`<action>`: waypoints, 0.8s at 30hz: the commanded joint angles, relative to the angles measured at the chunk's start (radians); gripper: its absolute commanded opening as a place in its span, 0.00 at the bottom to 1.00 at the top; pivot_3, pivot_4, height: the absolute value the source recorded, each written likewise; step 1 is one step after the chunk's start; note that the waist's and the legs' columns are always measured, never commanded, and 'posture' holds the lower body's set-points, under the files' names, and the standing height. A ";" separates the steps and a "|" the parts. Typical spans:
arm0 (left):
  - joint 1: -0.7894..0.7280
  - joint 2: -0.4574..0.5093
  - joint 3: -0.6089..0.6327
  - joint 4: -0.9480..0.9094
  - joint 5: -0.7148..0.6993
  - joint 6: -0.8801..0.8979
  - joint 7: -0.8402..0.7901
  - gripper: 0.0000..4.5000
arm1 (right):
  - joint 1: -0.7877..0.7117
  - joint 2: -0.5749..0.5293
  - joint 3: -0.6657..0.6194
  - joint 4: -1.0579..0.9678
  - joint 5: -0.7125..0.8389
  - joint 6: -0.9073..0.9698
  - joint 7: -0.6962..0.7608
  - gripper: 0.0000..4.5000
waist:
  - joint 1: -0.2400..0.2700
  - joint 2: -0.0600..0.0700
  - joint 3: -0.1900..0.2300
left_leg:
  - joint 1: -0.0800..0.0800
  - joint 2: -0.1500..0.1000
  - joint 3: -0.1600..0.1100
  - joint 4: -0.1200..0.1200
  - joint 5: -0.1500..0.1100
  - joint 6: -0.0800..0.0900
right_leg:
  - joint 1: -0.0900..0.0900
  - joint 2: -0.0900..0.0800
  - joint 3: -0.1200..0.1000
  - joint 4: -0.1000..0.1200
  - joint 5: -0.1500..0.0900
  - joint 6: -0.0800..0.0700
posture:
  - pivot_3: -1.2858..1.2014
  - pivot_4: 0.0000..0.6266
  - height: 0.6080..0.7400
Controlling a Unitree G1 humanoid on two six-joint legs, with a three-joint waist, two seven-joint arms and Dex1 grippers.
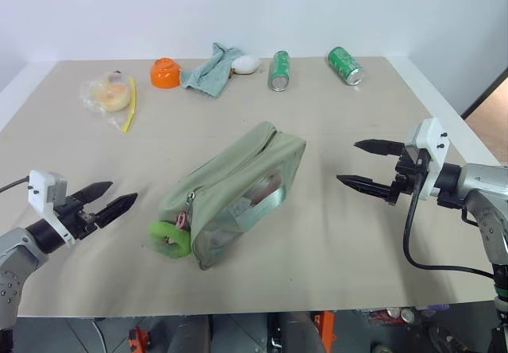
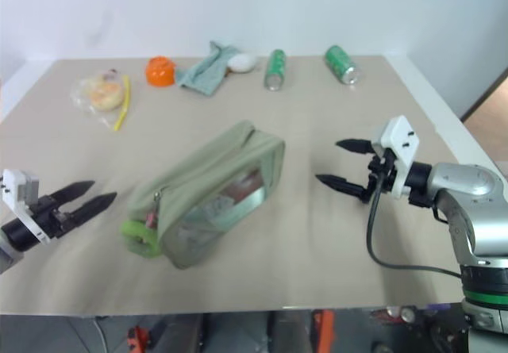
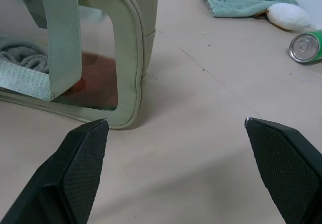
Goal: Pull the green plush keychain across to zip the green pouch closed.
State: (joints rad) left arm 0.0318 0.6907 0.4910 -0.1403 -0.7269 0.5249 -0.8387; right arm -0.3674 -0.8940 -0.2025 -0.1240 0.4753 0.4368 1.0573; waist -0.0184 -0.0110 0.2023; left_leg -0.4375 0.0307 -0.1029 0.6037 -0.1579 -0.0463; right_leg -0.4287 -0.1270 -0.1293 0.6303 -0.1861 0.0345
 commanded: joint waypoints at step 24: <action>-0.554 0.273 -0.140 -0.030 -0.228 0.259 -0.269 1.00 | -0.703 0.053 0.436 0.140 0.044 -0.152 0.557 1.00 | -0.008 -0.003 0.002 | 0.000 0.001 0.023 -0.001 0.000 -0.001 | -0.012 0.003 0.026 0.001 0.009 0.012 | 0.52 0.24 1.00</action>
State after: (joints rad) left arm -0.5066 0.9671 0.3503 -0.1423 -0.9372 0.7831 -1.1149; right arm -1.0303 -0.8441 0.2049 0.0386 0.4917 0.3156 1.5497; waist -0.0262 -0.0139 0.2043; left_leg -0.4370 0.0316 -0.0802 0.6032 -0.1578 -0.0469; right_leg -0.4408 -0.1239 -0.1034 0.6316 -0.1774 0.0468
